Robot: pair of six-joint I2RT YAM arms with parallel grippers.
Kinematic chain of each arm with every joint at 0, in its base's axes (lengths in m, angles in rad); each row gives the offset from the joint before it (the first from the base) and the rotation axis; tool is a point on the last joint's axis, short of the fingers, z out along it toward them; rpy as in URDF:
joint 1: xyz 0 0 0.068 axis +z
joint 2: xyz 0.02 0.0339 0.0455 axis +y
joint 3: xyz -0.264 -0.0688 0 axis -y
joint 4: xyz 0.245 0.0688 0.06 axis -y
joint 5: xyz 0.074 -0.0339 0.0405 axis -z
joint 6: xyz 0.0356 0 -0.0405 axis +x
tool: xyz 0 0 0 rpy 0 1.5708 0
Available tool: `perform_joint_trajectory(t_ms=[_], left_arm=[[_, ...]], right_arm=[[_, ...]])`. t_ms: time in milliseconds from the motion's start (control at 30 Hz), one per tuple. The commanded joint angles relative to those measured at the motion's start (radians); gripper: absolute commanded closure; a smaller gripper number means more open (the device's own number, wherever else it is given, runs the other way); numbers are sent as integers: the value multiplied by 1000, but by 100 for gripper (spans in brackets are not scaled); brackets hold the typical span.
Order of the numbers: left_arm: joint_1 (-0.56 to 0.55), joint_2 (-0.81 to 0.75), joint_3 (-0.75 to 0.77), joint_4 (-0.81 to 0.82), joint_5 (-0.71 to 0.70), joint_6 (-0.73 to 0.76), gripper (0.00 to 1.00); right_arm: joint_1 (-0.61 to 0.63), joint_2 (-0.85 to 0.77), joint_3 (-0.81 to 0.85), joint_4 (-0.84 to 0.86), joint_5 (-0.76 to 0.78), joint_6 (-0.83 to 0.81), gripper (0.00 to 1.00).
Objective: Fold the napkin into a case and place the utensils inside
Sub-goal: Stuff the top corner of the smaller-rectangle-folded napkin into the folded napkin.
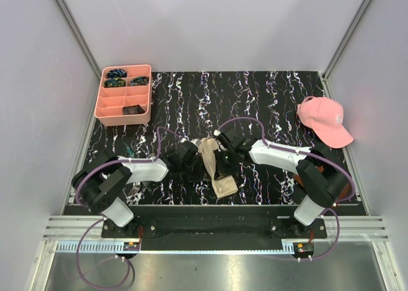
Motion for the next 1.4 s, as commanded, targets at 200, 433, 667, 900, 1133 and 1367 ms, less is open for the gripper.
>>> perform_joint_trajectory(t_ms=[200, 433, 667, 900, 1133, 1367], left_arm=[[-11, -14, -26, 33, -44, -22, 96], [15, -73, 33, -77, -77, 48, 95], [127, -147, 161, -193, -13, 122, 88], [129, 44, 250, -84, 90, 79, 91], [132, 124, 187, -78, 18, 132, 94], [136, 100, 176, -108, -21, 218, 95]], right_arm=[[13, -10, -53, 87, 2, 99, 96], [13, 65, -131, 175, -1, 114, 92], [13, 42, -151, 177, 30, 111, 81], [12, 52, -143, 178, 36, 108, 77], [9, -27, -116, 122, 63, 103, 68], [-68, -94, -48, 86, 44, 71, 50]])
